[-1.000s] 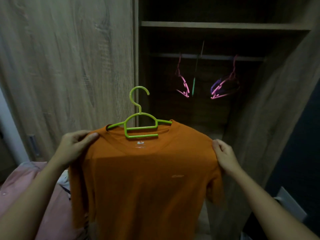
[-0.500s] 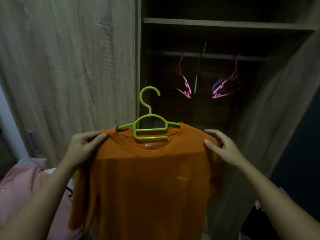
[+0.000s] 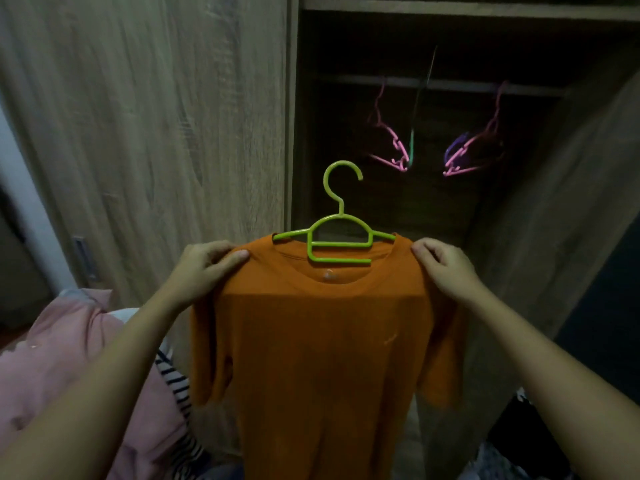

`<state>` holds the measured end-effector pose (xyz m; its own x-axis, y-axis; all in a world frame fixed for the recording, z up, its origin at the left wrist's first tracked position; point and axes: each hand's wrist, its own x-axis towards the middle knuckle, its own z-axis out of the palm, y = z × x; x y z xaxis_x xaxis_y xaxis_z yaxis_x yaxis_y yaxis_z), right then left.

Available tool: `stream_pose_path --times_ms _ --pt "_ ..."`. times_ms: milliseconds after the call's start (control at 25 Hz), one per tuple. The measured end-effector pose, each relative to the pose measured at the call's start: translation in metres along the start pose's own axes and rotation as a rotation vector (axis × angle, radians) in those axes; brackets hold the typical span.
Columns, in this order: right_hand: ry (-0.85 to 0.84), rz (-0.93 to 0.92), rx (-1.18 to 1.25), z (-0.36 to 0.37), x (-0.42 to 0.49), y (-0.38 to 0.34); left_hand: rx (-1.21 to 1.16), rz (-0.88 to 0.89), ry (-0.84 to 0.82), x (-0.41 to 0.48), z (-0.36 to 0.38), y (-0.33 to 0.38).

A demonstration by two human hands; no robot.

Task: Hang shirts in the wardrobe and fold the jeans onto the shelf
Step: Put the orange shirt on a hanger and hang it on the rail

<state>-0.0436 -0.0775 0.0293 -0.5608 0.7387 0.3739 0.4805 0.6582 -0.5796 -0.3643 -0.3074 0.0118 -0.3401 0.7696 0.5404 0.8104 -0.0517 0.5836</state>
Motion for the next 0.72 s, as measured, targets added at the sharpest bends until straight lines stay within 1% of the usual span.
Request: stream_pose_path --times_ms 40,120,160,200,280,320,360,440,520,640,680,720 --pt "0.057 0.005 -0.079 0.002 0.004 -0.004 0.056 0.023 0.093 0.000 0.006 0.003" --pt "0.164 -0.033 -0.070 0.010 0.011 -0.021 0.119 0.034 0.248 0.000 0.020 0.019" --pt "0.173 -0.048 0.017 0.017 0.013 -0.035 0.150 0.019 0.296 0.002 0.029 0.028" --pt "0.121 -0.022 0.149 0.028 0.018 -0.048 0.195 0.001 0.320 0.006 0.039 0.037" --pt "-0.088 0.144 0.481 0.050 0.029 -0.075 0.318 -0.007 0.328 0.015 0.063 0.054" --pt "-0.167 0.226 0.613 0.059 0.038 -0.082 0.379 0.008 0.323 0.021 0.076 0.059" --pt "-0.199 0.278 0.691 0.064 0.050 -0.085 0.424 0.026 0.321 0.027 0.088 0.064" --pt "-0.185 0.308 0.773 0.066 0.074 -0.085 0.456 0.036 0.290 0.041 0.105 0.076" --pt "-0.149 0.284 0.795 0.065 0.099 -0.079 0.486 0.028 0.308 0.059 0.116 0.088" --pt "-0.140 0.224 0.873 0.060 0.144 -0.074 0.558 -0.088 0.309 0.095 0.122 0.107" --pt "-0.153 0.192 0.912 0.057 0.163 -0.073 0.510 -0.113 0.280 0.108 0.123 0.112" --pt "-0.160 0.158 0.932 0.052 0.182 -0.072 0.383 -0.109 0.227 0.122 0.122 0.117"
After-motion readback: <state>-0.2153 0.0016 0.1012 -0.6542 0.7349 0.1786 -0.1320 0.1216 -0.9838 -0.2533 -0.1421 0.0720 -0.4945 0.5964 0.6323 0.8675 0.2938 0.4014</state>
